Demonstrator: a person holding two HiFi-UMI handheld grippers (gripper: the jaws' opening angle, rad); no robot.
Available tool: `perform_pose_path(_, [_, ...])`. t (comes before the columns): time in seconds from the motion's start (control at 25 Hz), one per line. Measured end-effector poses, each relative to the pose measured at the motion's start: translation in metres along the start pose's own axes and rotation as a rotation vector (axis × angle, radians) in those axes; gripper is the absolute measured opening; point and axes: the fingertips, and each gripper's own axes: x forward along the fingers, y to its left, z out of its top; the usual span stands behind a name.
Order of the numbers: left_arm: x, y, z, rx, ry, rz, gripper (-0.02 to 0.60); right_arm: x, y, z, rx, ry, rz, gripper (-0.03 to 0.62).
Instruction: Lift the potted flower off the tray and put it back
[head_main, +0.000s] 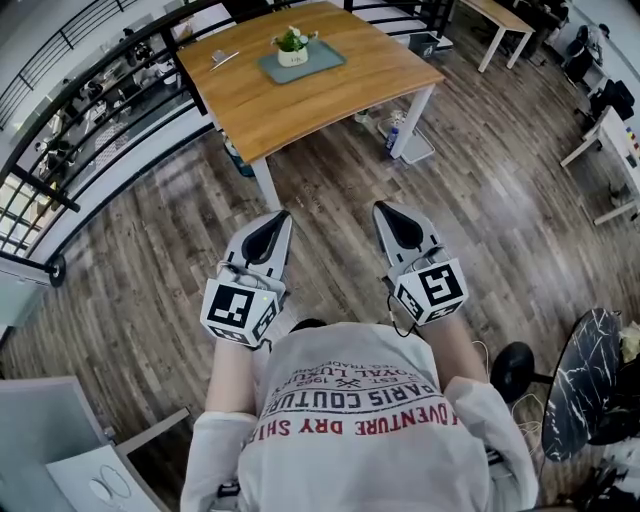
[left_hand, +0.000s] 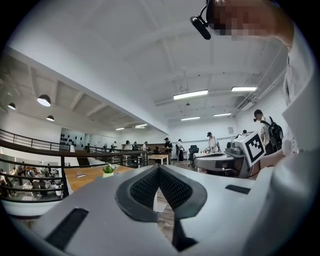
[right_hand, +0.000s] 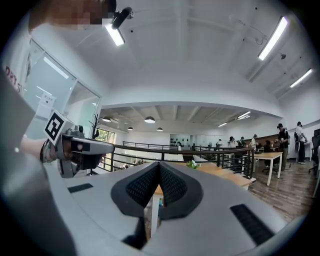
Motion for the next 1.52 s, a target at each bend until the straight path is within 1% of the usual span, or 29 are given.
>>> perform_pose_path(0.16, [0.012,0.002,0.0,-0.004,0.009,-0.008,0.012,0.008,-0.013,-0.006,0.101,0.018,-0.008,0.029])
perform_pose_path(0.2, [0.016,0.003,0.0,-0.007,0.011,-0.008,0.012,0.012,-0.015,-0.008,0.118,0.032,0.0,0.051])
perform_pose_path(0.24, [0.019,0.003,-0.001,-0.011,0.013,-0.007,0.012,0.016,-0.017,-0.01,0.122,0.047,0.009,0.153])
perform_pose_path(0.28, [0.022,0.003,-0.001,-0.013,0.015,-0.008,0.012,0.019,-0.02,-0.012,0.116,0.059,0.01,0.286])
perform_pose_path(0.32, [0.025,0.003,-0.001,-0.012,0.016,-0.011,0.012,0.022,-0.025,-0.014,0.104,0.064,0.001,0.334])
perform_pose_path(0.36, [0.029,0.003,-0.001,-0.009,0.018,-0.014,0.012,0.025,-0.031,-0.014,0.093,0.061,-0.015,0.355])
perform_pose_path(0.44, [0.036,0.005,-0.002,-0.003,0.023,-0.02,0.012,0.029,-0.042,-0.012,0.081,0.047,-0.045,0.371])
perform_pose_path(0.52, [0.043,0.012,-0.002,-0.002,0.027,-0.02,0.012,0.035,-0.05,-0.011,0.079,0.037,-0.057,0.377])
perform_pose_path(0.68, [0.066,0.035,-0.006,-0.006,0.034,-0.015,0.012,0.064,-0.064,-0.014,0.071,0.046,-0.044,0.377])
perform_pose_path(0.88, [0.117,0.066,-0.02,-0.022,0.054,-0.04,0.012,0.111,-0.092,-0.024,0.05,0.07,-0.033,0.376])
perform_pose_path(1.2, [0.23,0.168,-0.02,-0.077,0.049,-0.074,0.012,0.235,-0.159,-0.019,0.059,0.106,-0.053,0.376])
perform_pose_path(1.36, [0.282,0.222,-0.016,-0.063,0.04,-0.077,0.012,0.3,-0.193,-0.012,0.051,0.104,-0.068,0.376])
perform_pose_path(1.52, [0.325,0.266,-0.015,-0.065,0.042,-0.08,0.012,0.355,-0.223,-0.012,0.049,0.116,-0.083,0.376])
